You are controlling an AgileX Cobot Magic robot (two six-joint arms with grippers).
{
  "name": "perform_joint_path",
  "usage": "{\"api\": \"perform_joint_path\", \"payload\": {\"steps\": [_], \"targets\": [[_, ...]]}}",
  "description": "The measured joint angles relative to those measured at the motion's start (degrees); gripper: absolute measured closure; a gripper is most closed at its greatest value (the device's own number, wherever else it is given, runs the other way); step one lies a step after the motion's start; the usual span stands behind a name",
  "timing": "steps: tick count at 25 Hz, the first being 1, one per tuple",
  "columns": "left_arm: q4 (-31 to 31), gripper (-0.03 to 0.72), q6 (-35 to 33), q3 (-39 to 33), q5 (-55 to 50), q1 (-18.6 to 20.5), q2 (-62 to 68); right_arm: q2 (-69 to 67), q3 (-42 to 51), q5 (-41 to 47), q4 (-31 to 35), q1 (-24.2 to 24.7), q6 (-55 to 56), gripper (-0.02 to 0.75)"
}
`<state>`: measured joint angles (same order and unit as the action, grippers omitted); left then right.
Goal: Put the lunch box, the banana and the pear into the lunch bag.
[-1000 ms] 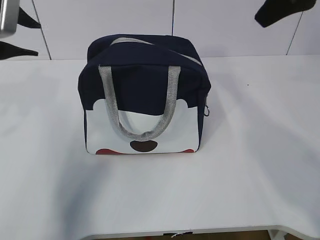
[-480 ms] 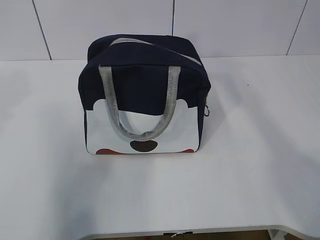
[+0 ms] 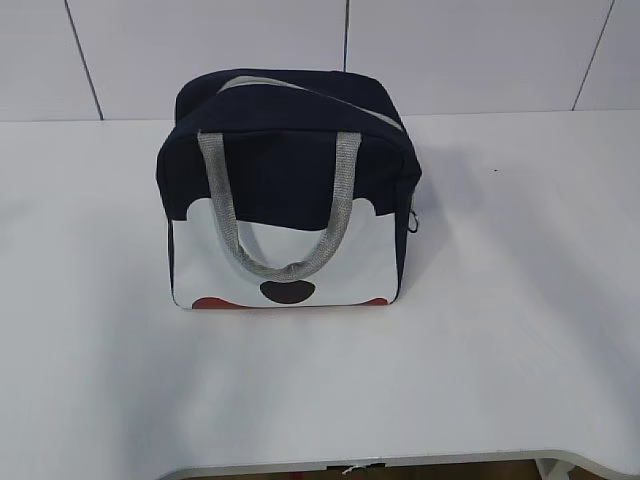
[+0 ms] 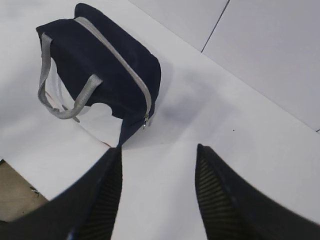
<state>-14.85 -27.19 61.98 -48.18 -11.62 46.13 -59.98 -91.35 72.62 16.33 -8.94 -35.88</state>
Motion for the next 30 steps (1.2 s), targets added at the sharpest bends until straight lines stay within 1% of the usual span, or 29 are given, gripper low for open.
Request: {"api": "perform_joint_path", "payload": {"steps": [1, 3, 6, 10, 13, 18, 22, 24, 27, 30], "targets": [[0.0, 0.337, 2.9, 0.0, -1.3, 0.0, -1.1, 1.7, 1.7, 0.0, 0.0, 0.0, 0.5, 0.337], [0.0, 0.337, 6.5, 0.0, -4.7, 0.0, -2.7, 4.7, 4.8, 0.1, -0.1, 0.0, 2.1, 0.337], [0.1, 0.334, 9.1, 0.0, -9.4, 0.0, -4.0, 9.6, 9.2, 0.1, -0.3, 0.0, 4.6, 0.337], [0.1, 0.300, 11.2, -1.1, -13.2, 0.0, -6.1, 16.3, 13.9, 0.1, -0.3, 0.0, 8.0, 0.337], [0.1, 0.278, 13.1, -3.9, -13.3, 0.0, -9.0, 19.9, 17.1, 0.2, -0.3, 0.0, 10.2, 0.337], [0.1, 0.271, 15.6, -9.9, -13.1, 0.0, -15.6, 24.6, 22.5, 0.2, -0.3, 0.0, 12.4, 0.337], [0.1, 0.270, 17.6, -15.2, -11.5, 0.0, -22.2, 28.2, 29.1, 0.1, -0.3, 0.0, 14.3, 0.337], [0.1, 0.270, 18.9, -18.1, -10.8, 0.0, -26.0, 30.3, 32.9, -1.5, -0.4, 0.0, 15.6, 0.337], [0.1, 0.270, 20.8, -21.6, -10.2, 0.0, -30.5, 33.7, 38.7, -3.4, -1.5, 0.0, 16.9, 0.337], [0.1, 0.270, 22.1, -24.3, -10.2, 0.0, -34.5, 37.6, 43.7, -4.2, -4.4, 0.0, 18.8, 0.337]]}}
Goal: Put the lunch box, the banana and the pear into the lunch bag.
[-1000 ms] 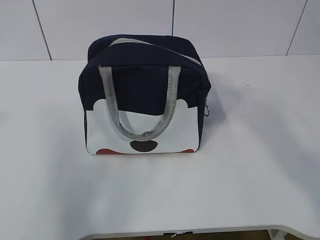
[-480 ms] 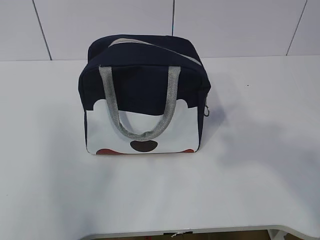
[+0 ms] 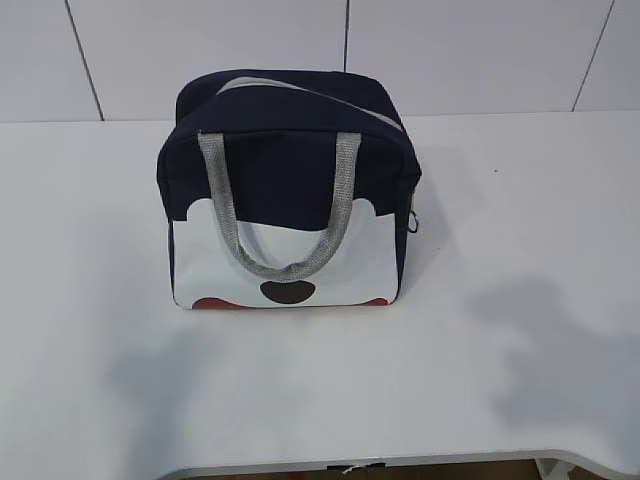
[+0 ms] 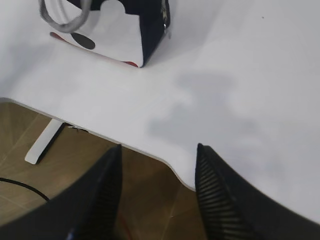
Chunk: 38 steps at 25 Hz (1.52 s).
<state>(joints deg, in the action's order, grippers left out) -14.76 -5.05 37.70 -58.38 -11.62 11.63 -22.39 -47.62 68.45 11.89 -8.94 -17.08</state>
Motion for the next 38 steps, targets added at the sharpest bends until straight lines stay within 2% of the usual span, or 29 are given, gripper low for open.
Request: {"api": "perform_joint_path", "payload": {"steps": [7, 15, 20, 23, 38], "targets": [[1.5, 0.270, 2.7, -5.3, 0.1, 0.0, -6.0, 9.8, 9.5, -2.3, -2.6, 0.0, 3.8, 0.337], [2.9, 0.270, 4.7, -7.7, 0.1, 0.0, -10.8, 20.1, 15.0, -2.8, -5.9, 0.0, 5.1, 0.337], [8.3, 0.270, 7.3, -7.8, -5.0, 0.0, -11.0, 22.8, 18.1, -3.0, -6.5, 0.0, 6.3, 0.337], [10.1, 0.270, 7.7, -8.5, -5.2, 0.0, -11.0, 23.4, 18.7, -3.0, -6.7, 0.0, 6.4, 0.337], [10.7, 0.270, 7.7, -8.8, -5.2, 0.0, -11.0, 23.4, 18.8, -3.0, -7.0, 0.0, 6.7, 0.337]]}}
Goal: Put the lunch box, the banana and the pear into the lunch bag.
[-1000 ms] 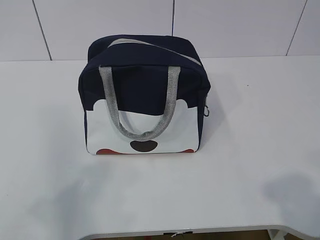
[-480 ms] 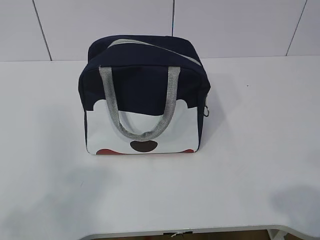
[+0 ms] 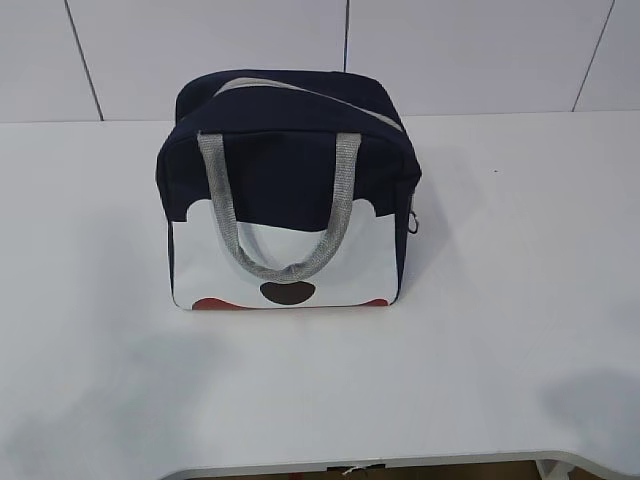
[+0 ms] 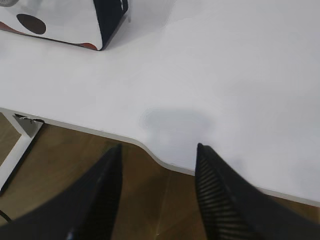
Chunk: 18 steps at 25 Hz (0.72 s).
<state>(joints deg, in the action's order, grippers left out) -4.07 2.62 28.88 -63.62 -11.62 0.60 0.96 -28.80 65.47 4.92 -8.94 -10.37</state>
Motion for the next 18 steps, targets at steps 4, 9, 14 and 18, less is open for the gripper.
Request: {"api": "perform_joint_path", "payload": {"steps": [4, 9, 14, 18], "targets": [[0.4, 0.270, 0.0, 0.0, 0.0, 0.0, 0.0, 0.0, 0.0, 0.0, -0.4, 0.0, 0.5, 0.337], [0.7, 0.270, 0.0, 0.0, 0.0, 0.0, 0.0, 0.0, 0.0, 0.0, -1.4, 0.0, 2.0, 0.337], [0.7, 0.270, 0.0, 0.0, 0.0, 0.0, 0.0, 0.0, 0.0, 0.0, -1.6, 0.0, 2.1, 0.337], [0.7, 0.270, 0.0, 0.0, 0.0, 0.0, 0.0, 0.0, 0.0, 0.0, -1.6, 0.0, 2.1, 0.337]]}}
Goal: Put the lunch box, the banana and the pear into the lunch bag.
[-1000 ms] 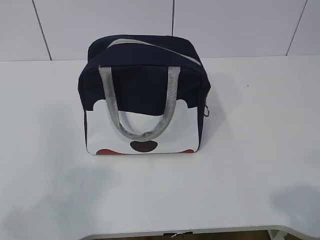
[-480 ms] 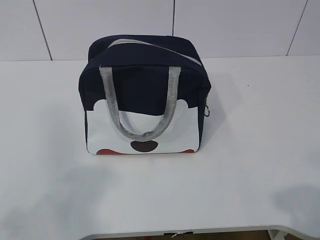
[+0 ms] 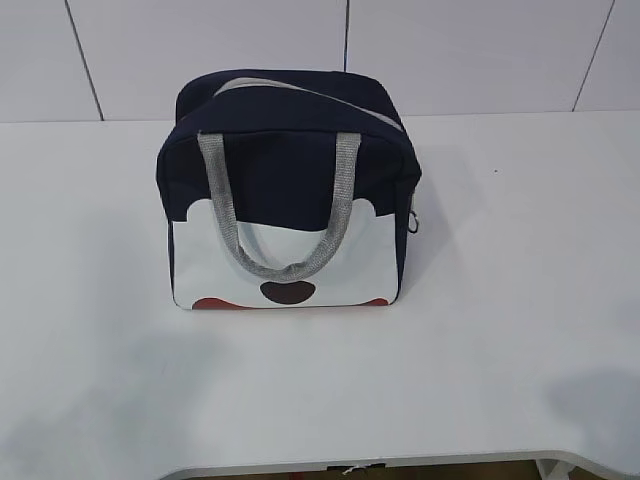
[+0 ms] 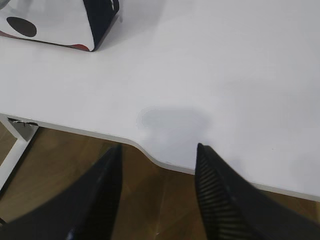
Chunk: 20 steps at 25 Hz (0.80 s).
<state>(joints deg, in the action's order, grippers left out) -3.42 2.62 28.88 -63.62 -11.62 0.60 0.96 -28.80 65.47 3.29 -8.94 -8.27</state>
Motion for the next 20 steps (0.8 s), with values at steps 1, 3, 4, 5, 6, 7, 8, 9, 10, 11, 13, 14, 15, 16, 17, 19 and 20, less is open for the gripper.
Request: {"api": "perform_joint_path", "payload": {"steps": [1, 3, 4, 5, 6, 7, 8, 9, 10, 11, 13, 14, 15, 16, 17, 19, 20], "targets": [[0.0, 0.270, 0.0, 0.0, 0.0, 0.0, 0.0, 0.0, 0.0, 0.0, 0.0, 0.0, 0.0, 0.337], [0.0, 0.270, 0.0, 0.0, 0.0, 0.0, 0.0, 0.0, 0.0, 0.0, 0.0, 0.0, 0.0, 0.337], [0.0, 0.270, 0.0, 0.0, 0.0, 0.0, 0.0, 0.0, 0.0, 0.0, 0.0, 0.0, 0.0, 0.337], [0.0, 0.270, 0.0, 0.0, 0.0, 0.0, 0.0, 0.0, 0.0, 0.0, 0.0, 0.0, 0.0, 0.337], [0.0, 0.270, 0.0, 0.0, 0.0, 0.0, 0.0, 0.0, 0.0, 0.0, 0.0, 0.0, 0.0, 0.337], [0.0, 0.271, 0.0, 0.0, 0.0, 0.0, 0.0, 0.0, 0.0, 0.0, 0.0, 0.0, 0.0, 0.337], [0.0, 0.273, 0.0, 0.0, 0.0, 0.0, 0.0, 0.0, 0.0, 0.0, 0.0, 0.0, 0.0, 0.337], [0.0, 0.275, 0.0, 0.0, 0.0, 0.1, 0.0, 0.0, 0.0, 0.0, 0.0, 0.0, 0.0, 0.337], [0.0, 0.279, 0.0, 0.0, 0.0, 0.5, 0.0, 0.0, 0.0, 0.0, 0.0, 0.0, 0.0, 0.337], [0.0, 0.283, 0.0, 0.0, 0.0, 1.1, 0.0, 0.0, 0.0, 0.0, 0.0, 0.0, 0.0, 0.337], [0.0, 0.287, 0.0, 0.0, 0.0, 2.8, 0.0, 0.0, 0.0, 0.0, 0.0, 0.0, 0.0, 0.337], [0.0, 0.288, 0.0, 0.0, 0.0, 4.0, 0.0, 0.0, 0.0, 0.0, 0.0, 0.0, 0.0, 0.337], [0.0, 0.288, 0.0, 0.0, 0.0, 5.2, 0.0, 0.0, 0.0, 0.0, 0.0, 0.2, 0.0, 0.337], [0.0, 0.288, 0.0, 0.0, 0.0, 6.8, 0.0, 0.0, 0.0, 0.0, 0.0, 1.0, 0.0, 0.337], [0.0, 0.288, 0.0, 0.0, 0.0, 8.4, 0.0, 0.0, 0.0, 0.0, 0.0, 1.9, 0.0, 0.337], [0.0, 0.288, 0.0, 0.0, 0.0, 11.1, 0.0, 0.0, 0.0, 0.0, 0.0, 5.2, 0.0, 0.337], [0.0, 0.288, 0.0, 0.0, 0.0, 12.4, 0.0, 0.0, 0.0, 0.0, 0.0, 7.0, 0.1, 0.337]]}}
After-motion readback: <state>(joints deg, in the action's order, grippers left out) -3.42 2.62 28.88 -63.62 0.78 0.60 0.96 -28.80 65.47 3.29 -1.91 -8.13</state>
